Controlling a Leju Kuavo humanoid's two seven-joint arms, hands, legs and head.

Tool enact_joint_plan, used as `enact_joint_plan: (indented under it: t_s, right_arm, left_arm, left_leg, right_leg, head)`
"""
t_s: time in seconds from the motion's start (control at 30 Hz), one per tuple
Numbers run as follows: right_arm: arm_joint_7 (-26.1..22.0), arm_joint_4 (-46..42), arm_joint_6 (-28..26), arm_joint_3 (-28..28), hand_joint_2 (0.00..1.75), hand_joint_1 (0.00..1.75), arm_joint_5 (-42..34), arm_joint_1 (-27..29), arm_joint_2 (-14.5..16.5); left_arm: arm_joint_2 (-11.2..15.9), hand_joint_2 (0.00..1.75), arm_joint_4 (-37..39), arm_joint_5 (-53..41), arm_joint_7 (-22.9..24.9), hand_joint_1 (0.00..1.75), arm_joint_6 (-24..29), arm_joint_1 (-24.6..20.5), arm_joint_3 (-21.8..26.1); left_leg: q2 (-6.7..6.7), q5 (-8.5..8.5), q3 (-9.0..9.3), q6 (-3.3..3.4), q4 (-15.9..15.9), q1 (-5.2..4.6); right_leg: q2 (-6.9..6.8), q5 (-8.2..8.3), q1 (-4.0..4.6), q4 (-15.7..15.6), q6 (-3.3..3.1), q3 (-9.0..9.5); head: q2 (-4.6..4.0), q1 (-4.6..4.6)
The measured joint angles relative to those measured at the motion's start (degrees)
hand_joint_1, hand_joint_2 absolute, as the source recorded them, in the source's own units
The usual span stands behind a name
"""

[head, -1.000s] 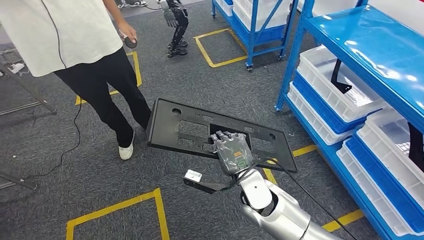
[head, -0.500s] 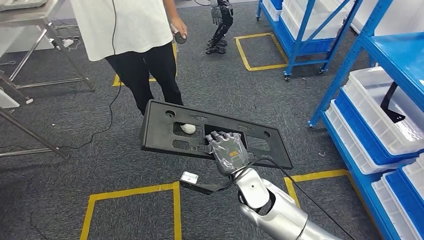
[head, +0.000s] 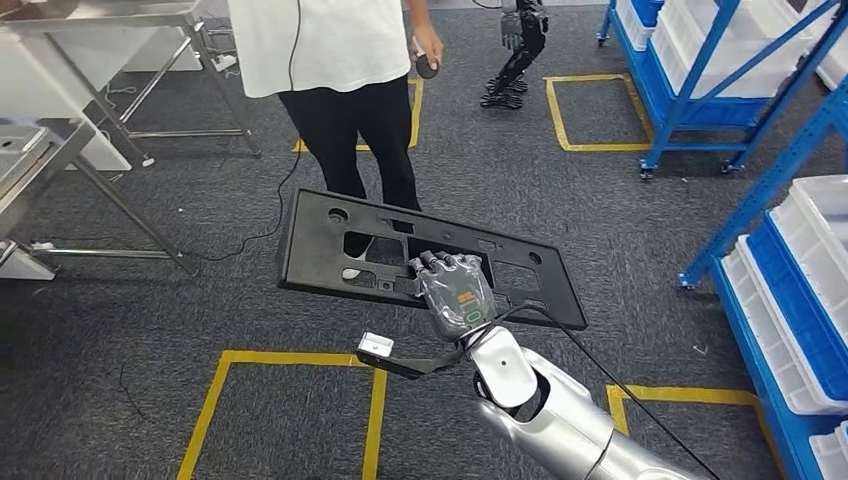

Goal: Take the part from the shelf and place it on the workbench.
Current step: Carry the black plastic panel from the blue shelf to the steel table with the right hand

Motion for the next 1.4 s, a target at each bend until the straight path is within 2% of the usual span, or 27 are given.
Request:
enact_joint_plan:
  t_s: [0.07, 0.13, 0.2, 0.23, 0.3, 0.37, 0.43, 0.47, 0.5, 0.57, 0.6, 0.63, 0.7, 0.73, 0.8, 0.83, 0.87, 0.93, 0.97, 1.03, 1.1, 1.17, 1.23, 1.27, 1.33, 1.37, 1.4]
  right_arm:
    - [0.2, 0.0, 0.0, 0.0, 1.75, 1.75, 0.2, -0.2, 0.0]
    - [0.3, 0.0, -0.1, 0.0, 1.75, 1.75, 0.4, -0.5, 0.0]
    - [0.4, -0.2, -0.1, 0.0, 1.75, 1.75, 0.4, -0.5, 0.1]
    - [0.4, -0.2, 0.0, 0.1, 1.75, 1.75, 0.4, -0.4, 0.1]
    - [0.5, -0.5, 0.0, 0.2, 1.75, 1.75, 0.5, -0.4, 0.1]
    - [0.6, -0.6, 0.2, 0.3, 1.75, 1.75, 0.5, -0.1, -0.1]
    - [0.7, -0.6, 0.3, 0.5, 1.75, 1.75, 0.4, 0.6, -0.3]
    - [0.8, -0.6, 0.4, 0.6, 1.75, 1.75, 0.4, 1.0, -0.4]
    - [0.9, -0.6, 0.4, 0.7, 1.75, 1.75, 0.3, 1.3, -0.4]
    - [1.2, -0.7, 0.4, 0.8, 1.75, 1.75, 0.3, 1.8, -0.5]
    - [1.3, -0.7, 0.4, 0.8, 1.75, 1.75, 0.2, 2.0, -0.5]
    - [1.4, -0.8, 0.4, 0.8, 1.75, 1.75, 0.1, 2.1, -0.5]
    - [1.6, -0.8, 0.4, 0.8, 1.75, 1.75, 0.0, 2.3, -0.4]
    - [1.6, -0.8, 0.4, 0.8, 1.75, 1.75, -0.1, 2.3, -0.3]
    - [1.7, -0.9, 0.3, 0.8, 1.75, 1.75, -0.1, 2.3, -0.3]
    - [1.8, -0.9, 0.4, 0.8, 1.75, 1.75, -0.1, 2.3, -0.3]
    - [1.8, -0.9, 0.4, 0.8, 1.75, 1.75, -0.2, 2.4, -0.3]
    - [1.8, -0.9, 0.4, 0.8, 1.75, 1.75, -0.2, 2.7, -0.3]
    - [1.8, -0.9, 0.4, 0.8, 1.75, 1.75, -0.2, 2.8, -0.3]
    - [1.8, -0.9, 0.4, 0.8, 1.75, 1.75, -0.2, 3.0, -0.3]
    - [1.8, -0.9, 0.4, 0.8, 1.75, 1.75, -0.2, 2.9, -0.2]
    - [1.7, -0.9, 0.4, 0.8, 1.75, 1.75, -0.3, 2.9, -0.1]
    - [1.6, -0.9, 0.4, 0.7, 1.75, 1.75, -0.4, 2.9, 0.1]
    - [1.5, -0.9, 0.4, 0.7, 1.75, 1.75, -0.5, 2.9, 0.2]
    - [1.5, -0.9, 0.3, 0.7, 1.75, 1.75, -0.6, 2.9, 0.4]
    - [1.5, -0.8, 0.3, 0.7, 1.75, 1.75, -0.7, 2.9, 0.4]
    - [1.5, -0.8, 0.2, 0.7, 1.75, 1.75, -0.7, 3.0, 0.3]
  left_arm:
    - [0.2, 1.75, 0.0, -0.2, 0.1, 0.00, -0.1, 0.1, 0.0]
    - [0.4, 1.75, 0.0, -0.4, 0.2, 0.00, -0.1, -0.1, 0.0]
    - [0.6, 1.75, 0.0, -0.5, 0.3, 0.00, -0.2, 0.1, 0.0]
    - [0.6, 1.75, 0.0, -0.6, 0.4, 0.00, -0.2, 0.3, 0.0]
    - [0.8, 1.75, 0.0, -0.6, 0.6, 0.00, -0.3, 0.5, 0.0]
    - [0.8, 1.75, 0.0, -0.7, 0.6, 0.00, -0.5, 0.4, 0.0]
    - [0.7, 1.75, 0.0, -1.0, 0.7, 0.00, -1.0, 0.4, 0.0]
    - [0.7, 1.75, 0.0, -1.2, 0.8, 0.00, -1.1, 0.5, 0.0]
    - [0.7, 1.75, 0.0, -1.4, 0.9, 0.00, -1.3, 0.7, 0.0]
    - [0.7, 1.75, 0.0, -1.8, 1.0, 0.00, -1.3, 0.8, 0.0]
    - [0.8, 1.75, 0.0, -2.0, 1.0, 0.00, -1.3, 0.8, 0.0]
    - [0.8, 1.75, 0.0, -2.0, 1.1, 0.00, -1.3, 0.8, 0.0]
    - [0.8, 1.75, 0.0, -2.1, 1.2, 0.00, -1.3, 1.1, 0.0]
    - [0.8, 1.75, 0.0, -2.2, 1.2, 0.00, -1.3, 1.3, 0.0]
    - [0.8, 1.75, 0.0, -2.3, 1.3, 0.00, -1.4, 1.4, 0.0]
    - [0.8, 1.75, 0.0, -2.4, 1.3, 0.00, -1.5, 1.3, 0.0]
    - [0.8, 1.75, 0.0, -2.4, 1.3, 0.00, -1.6, 1.1, 0.0]
    - [0.8, 1.75, 0.0, -2.5, 1.3, 0.00, -1.8, 0.7, 0.0]
    - [0.7, 1.75, -0.1, -2.5, 1.3, 0.00, -1.8, 0.7, 0.0]
    - [0.7, 1.75, -0.1, -2.6, 1.5, 0.00, -1.9, 0.9, 0.0]
    - [0.7, 1.75, -0.1, -2.6, 1.8, 0.00, -2.0, 1.1, 0.0]
    - [0.7, 1.75, -0.1, -2.7, 1.8, 0.00, -2.0, 1.1, 0.0]
    - [0.8, 1.75, -0.1, -2.7, 1.8, 0.00, -1.9, 1.2, 0.0]
    - [0.8, 1.75, -0.1, -2.8, 1.8, 0.00, -1.9, 1.4, 0.0]
    - [0.8, 1.75, -0.1, -2.7, 1.8, 0.00, -1.9, 1.3, 0.0]
    - [0.8, 1.75, -0.1, -2.7, 1.8, 0.00, -2.0, 1.2, 0.0]
    - [0.8, 1.75, -0.1, -2.7, 1.8, 0.00, -2.0, 1.0, 0.0]
  left_leg:
    - [2.58, 3.39, 4.49, 0.99, -8.8, -1.09]
    - [4.48, 4.33, 6.81, 1.74, -13.5, -2.18]
    - [3.41, 4.20, 7.14, 2.12, -14.2, -2.44]
    - [2.65, 4.40, 7.58, 2.25, -14.7, -2.29]
    - [1.23, 4.90, 8.62, 2.61, -15.8, -1.74]
    - [-0.33, 5.02, 8.95, 2.89, -16.0, -1.34]
    - [-2.24, 4.95, 9.03, 2.97, -16.0, -1.10]
    - [-3.20, 4.87, 9.08, 2.89, -15.9, -0.93]
    - [-4.20, 4.73, 9.12, 2.68, -15.7, -0.68]
    - [-6.05, 4.07, 8.85, 1.83, -14.7, -0.24]
    - [-6.80, 3.70, 8.51, 1.39, -14.0, -0.11]
    - [-7.43, 3.44, 8.16, 1.06, -13.5, -0.06]
    - [-8.41, 3.34, 7.69, 0.75, -13.3, 0.08]
    - [-7.87, 3.23, 7.49, 0.60, -13.1, 0.08]
    - [-4.46, 1.77, 6.01, 0.15, -10.1, -0.03]
    - [-2.33, 0.35, 4.49, -0.04, -7.0, -0.08]
    - [-1.07, -1.29, 2.55, -0.19, -3.0, -0.05]
    - [-0.45, -3.34, -0.71, -0.14, 3.4, 0.04]
    - [-0.38, -3.05, -0.95, 0.03, 3.8, 0.00]
    - [0.31, 0.07, 2.10, 0.70, -1.9, -0.31]
    - [3.40, 2.53, 6.38, 1.62, -9.9, -1.40]
    - [5.24, 2.66, 7.93, 2.22, -13.2, -2.42]
    - [3.76, 2.78, 8.29, 2.39, -14.0, -2.40]
    - [2.87, 2.98, 8.75, 2.44, -14.5, -2.18]
    - [1.27, 3.44, 9.75, 2.79, -15.3, -1.53]
    - [0.53, 3.48, 9.88, 2.99, -15.4, -1.46]
    - [-0.37, 3.48, 9.96, 3.16, -15.3, -1.35]
  right_leg:
    - [-1.49, -0.47, 0.18, -0.1, 0.14, 0.63]
    - [-2.80, -0.89, 0.28, -0.2, 0.53, 1.06]
    - [-3.99, -1.21, 0.27, -0.5, 1.04, 1.49]
    - [-3.56, -1.47, 0.20, -0.4, 1.27, 1.72]
    - [-0.54, -3.11, 0.13, 2.3, 1.57, 0.81]
    - [2.59, -6.19, 0.09, 9.3, 1.77, -2.90]
    - [3.29, -7.47, 0.03, 14.8, 2.08, -6.46]
    - [3.36, -6.53, -0.07, 14.7, 2.27, -6.90]
    - [3.64, -4.58, -0.28, 12.2, 2.54, -6.20]
    - [6.13, -0.50, -1.05, 4.7, 3.32, -3.15]
    - [7.25, 0.63, -1.34, 2.1, 3.32, -2.01]
    - [8.00, 0.92, -1.46, 0.8, 3.11, -1.46]
    - [7.05, 0.71, -1.22, 0.8, 1.96, -1.45]
    - [6.44, 0.72, -1.10, 0.7, 1.54, -1.37]
    - [5.04, 0.68, -0.92, 0.6, 0.77, -1.17]
    - [4.34, 0.59, -0.72, 0.6, 0.52, -1.06]
    - [3.53, 0.47, -0.54, 0.6, 0.33, -1.00]
    - [1.77, 0.18, -0.22, 0.6, 0.09, -0.87]
    - [0.88, 0.00, -0.09, 0.6, -0.01, -0.73]
    - [-0.71, -0.42, 0.09, 0.6, -0.10, -0.19]
    - [-2.06, -0.83, 0.21, 0.4, 0.04, 0.45]
    - [-3.43, -1.13, 0.28, 0.2, 0.39, 0.83]
    - [-4.62, -1.54, 0.26, 0.1, 0.94, 1.26]
    - [-3.90, -1.91, 0.20, 0.5, 1.25, 1.39]
    - [-0.25, -3.90, 0.12, 4.3, 1.62, -0.07]
    - [1.71, -5.21, 0.09, 7.4, 1.70, -1.58]
    - [2.77, -6.62, 0.08, 11.3, 1.81, -3.79]
  head:
    - [0.00, -0.01]
    - [0.00, 0.01]
    - [0.00, 0.03]
    - [-0.01, 0.03]
    - [-0.01, 0.04]
    - [0.00, 0.07]
    - [0.00, 0.08]
    - [0.00, 0.07]
    - [0.00, 0.08]
    - [0.00, 0.08]
    - [0.00, 0.09]
    - [0.00, 0.08]
    - [0.00, 0.08]
    - [0.00, 0.07]
    - [0.00, 0.04]
    - [0.00, 0.02]
    - [0.00, 0.01]
    - [0.00, 0.01]
    - [0.00, 0.01]
    - [0.00, 0.01]
    - [0.00, 0.01]
    - [0.00, 0.02]
    - [0.00, 0.03]
    - [-0.01, 0.04]
    - [-0.02, 0.08]
    - [-0.03, 0.09]
    - [-0.02, 0.10]
